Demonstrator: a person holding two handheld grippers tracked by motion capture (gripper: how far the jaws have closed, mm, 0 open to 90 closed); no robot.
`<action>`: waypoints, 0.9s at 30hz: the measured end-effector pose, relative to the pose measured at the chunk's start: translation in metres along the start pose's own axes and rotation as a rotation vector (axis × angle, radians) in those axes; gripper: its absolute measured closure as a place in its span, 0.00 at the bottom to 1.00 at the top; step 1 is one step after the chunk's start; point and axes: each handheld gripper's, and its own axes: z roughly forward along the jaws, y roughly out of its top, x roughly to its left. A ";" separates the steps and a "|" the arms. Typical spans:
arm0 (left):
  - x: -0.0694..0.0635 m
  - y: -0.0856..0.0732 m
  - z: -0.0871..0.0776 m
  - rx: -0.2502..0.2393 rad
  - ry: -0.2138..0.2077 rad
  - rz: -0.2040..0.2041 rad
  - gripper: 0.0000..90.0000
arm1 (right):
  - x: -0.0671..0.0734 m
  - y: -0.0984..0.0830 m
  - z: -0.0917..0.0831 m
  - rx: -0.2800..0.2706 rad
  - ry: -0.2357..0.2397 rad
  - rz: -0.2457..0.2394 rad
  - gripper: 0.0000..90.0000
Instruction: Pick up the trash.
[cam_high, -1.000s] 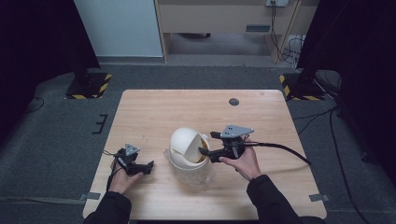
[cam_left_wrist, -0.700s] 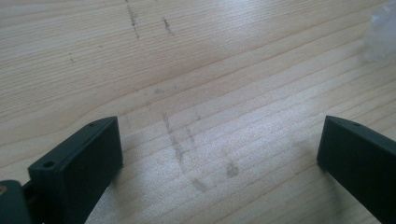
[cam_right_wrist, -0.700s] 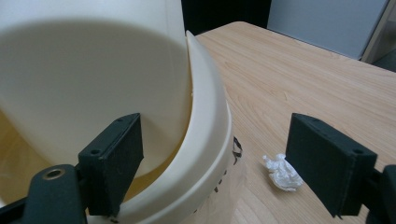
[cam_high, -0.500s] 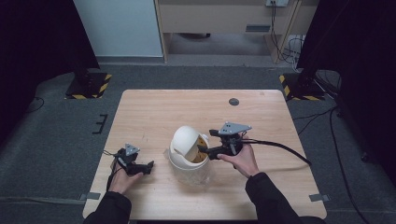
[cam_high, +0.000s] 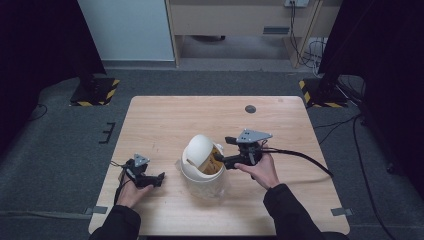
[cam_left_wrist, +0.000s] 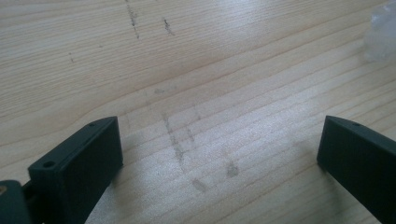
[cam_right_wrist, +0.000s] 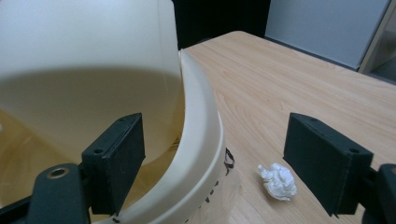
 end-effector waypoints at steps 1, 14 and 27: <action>0.000 0.000 0.000 0.000 0.000 0.000 0.00 | 0.000 0.001 -0.002 -0.005 -0.001 -0.002 0.23; 0.000 0.000 0.000 0.000 0.001 -0.001 0.00 | -0.017 0.026 -0.043 -0.120 -0.081 -0.013 0.21; 0.000 0.000 0.000 0.000 0.002 -0.002 0.00 | -0.042 0.013 -0.032 -0.076 -0.140 -0.002 0.22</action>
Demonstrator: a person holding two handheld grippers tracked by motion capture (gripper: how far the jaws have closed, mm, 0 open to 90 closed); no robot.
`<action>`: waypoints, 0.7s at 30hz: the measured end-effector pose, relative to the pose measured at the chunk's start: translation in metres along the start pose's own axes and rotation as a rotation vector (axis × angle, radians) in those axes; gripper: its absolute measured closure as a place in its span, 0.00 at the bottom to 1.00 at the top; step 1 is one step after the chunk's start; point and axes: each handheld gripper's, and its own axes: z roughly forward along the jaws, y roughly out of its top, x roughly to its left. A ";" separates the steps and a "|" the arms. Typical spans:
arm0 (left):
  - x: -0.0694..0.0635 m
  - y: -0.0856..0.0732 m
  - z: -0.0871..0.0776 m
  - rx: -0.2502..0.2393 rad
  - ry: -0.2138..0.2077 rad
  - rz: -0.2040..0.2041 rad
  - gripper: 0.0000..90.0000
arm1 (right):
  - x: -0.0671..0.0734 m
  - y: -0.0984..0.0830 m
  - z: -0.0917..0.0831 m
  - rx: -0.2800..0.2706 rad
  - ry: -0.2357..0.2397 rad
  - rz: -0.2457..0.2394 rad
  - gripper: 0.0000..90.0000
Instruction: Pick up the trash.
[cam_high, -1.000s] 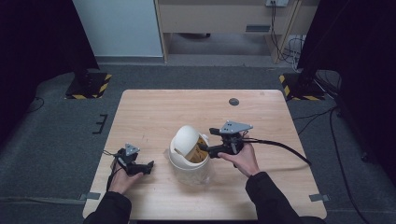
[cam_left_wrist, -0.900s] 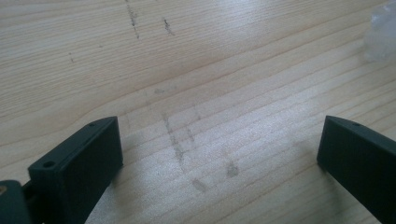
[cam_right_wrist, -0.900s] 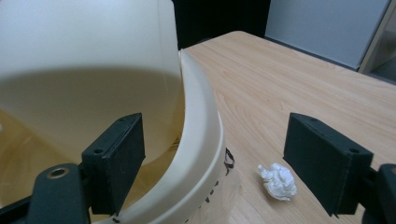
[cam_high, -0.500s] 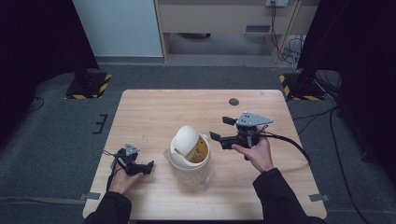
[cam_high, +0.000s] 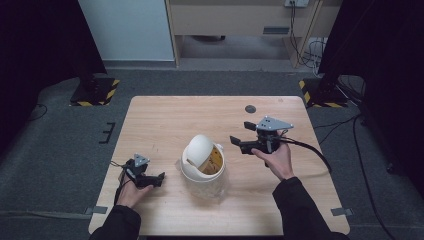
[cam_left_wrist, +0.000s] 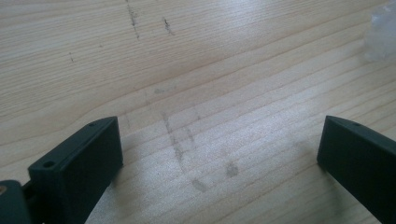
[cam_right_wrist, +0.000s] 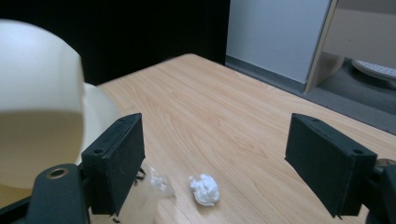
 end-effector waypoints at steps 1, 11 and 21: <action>0.000 0.000 0.000 0.000 0.000 0.000 0.00 | -0.001 -0.001 0.003 0.009 -0.001 -0.007 0.22; 0.000 0.000 0.000 0.000 0.000 0.000 0.00 | -0.007 -0.011 0.035 0.037 -0.026 -0.020 0.28; 0.000 0.000 0.000 0.000 0.000 0.000 0.00 | -0.004 -0.040 0.067 0.190 -0.026 -0.077 0.37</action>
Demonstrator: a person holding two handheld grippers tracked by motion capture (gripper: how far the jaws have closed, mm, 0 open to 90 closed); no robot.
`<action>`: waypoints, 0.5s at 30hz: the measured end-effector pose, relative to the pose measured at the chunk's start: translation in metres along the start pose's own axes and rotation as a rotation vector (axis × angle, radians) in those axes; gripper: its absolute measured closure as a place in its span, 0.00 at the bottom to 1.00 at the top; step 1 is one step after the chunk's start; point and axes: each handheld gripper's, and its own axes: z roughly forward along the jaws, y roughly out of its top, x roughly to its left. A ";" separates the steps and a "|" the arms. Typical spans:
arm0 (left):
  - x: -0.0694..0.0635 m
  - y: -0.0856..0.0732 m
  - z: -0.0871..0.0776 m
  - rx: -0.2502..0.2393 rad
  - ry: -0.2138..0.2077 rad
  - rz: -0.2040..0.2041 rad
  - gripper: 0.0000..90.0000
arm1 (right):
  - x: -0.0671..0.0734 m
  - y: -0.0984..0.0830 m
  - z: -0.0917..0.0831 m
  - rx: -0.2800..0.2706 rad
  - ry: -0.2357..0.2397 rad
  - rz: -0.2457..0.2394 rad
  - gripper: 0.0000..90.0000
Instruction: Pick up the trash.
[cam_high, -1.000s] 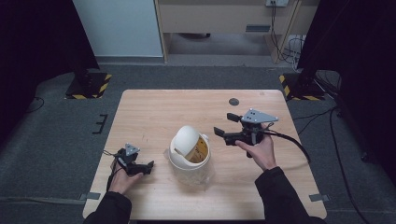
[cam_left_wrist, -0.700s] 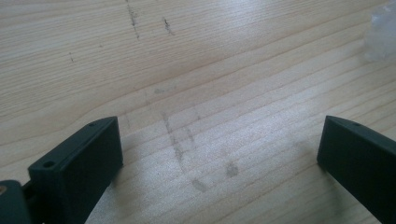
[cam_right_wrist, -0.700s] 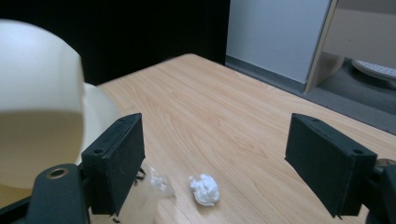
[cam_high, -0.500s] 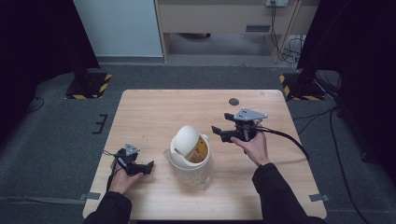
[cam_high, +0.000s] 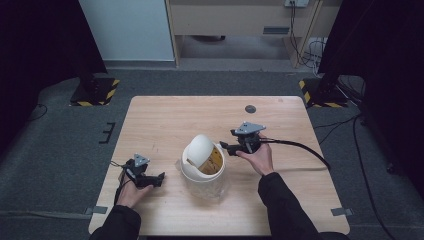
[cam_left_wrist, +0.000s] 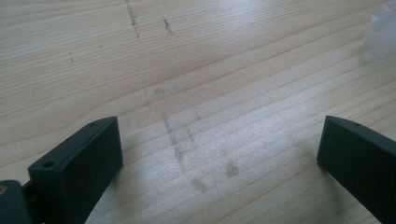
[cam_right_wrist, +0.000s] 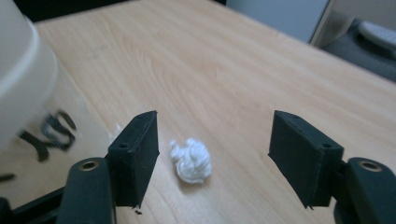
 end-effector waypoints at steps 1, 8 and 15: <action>0.000 0.000 0.000 0.000 0.000 0.000 0.00 | 0.002 -0.004 0.007 0.025 0.009 -0.004 0.39; 0.000 0.000 0.000 0.000 0.000 0.000 0.00 | 0.006 -0.016 0.026 0.087 0.046 0.004 0.45; 0.000 0.000 0.000 0.000 0.000 0.000 0.00 | 0.007 -0.025 0.039 0.139 0.062 -0.003 0.49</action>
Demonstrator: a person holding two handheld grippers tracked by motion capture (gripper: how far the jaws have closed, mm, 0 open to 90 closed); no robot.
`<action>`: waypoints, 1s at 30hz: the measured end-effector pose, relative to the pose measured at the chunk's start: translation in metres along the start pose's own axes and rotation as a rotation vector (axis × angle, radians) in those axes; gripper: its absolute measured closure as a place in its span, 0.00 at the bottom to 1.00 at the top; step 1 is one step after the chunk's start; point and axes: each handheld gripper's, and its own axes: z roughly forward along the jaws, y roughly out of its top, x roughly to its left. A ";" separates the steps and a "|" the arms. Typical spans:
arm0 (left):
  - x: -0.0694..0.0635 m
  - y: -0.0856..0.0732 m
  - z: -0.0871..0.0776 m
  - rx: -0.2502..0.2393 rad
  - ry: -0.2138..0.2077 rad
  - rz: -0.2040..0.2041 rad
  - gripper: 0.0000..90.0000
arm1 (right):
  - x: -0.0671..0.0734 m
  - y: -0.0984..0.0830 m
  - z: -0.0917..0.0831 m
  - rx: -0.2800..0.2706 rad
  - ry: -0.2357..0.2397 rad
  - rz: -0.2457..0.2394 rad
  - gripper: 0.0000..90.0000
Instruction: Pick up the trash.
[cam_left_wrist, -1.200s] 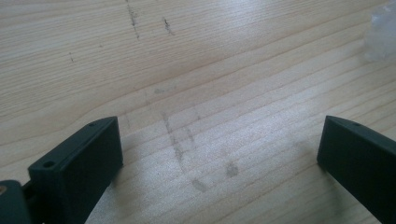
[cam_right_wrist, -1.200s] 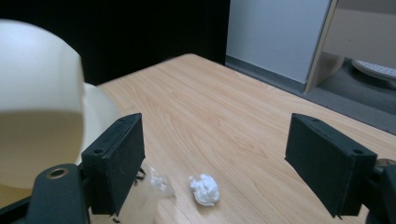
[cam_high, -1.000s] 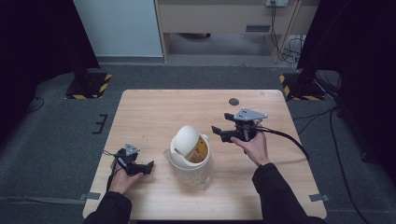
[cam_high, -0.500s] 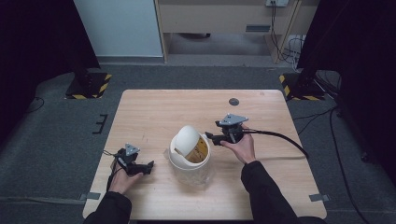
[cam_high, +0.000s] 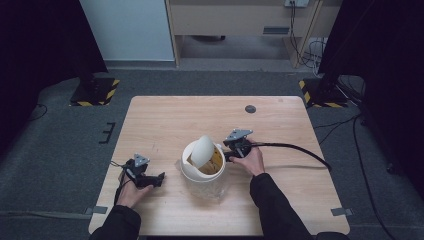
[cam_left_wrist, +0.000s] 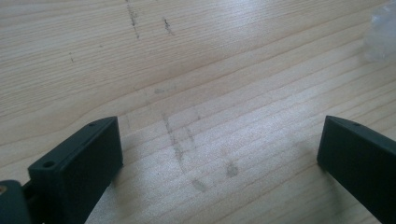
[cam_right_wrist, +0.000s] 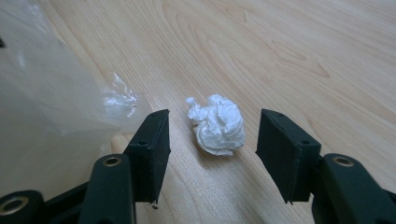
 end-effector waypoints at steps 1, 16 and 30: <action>0.000 0.000 0.000 0.000 0.000 0.000 0.00 | 0.000 -0.001 0.002 0.005 0.003 0.002 0.50; 0.000 0.000 0.000 0.000 0.000 0.000 0.00 | -0.002 -0.009 0.019 0.035 0.005 0.003 0.62; 0.000 0.000 0.000 0.000 0.000 0.000 0.00 | -0.007 0.000 0.005 0.035 -0.011 0.011 0.74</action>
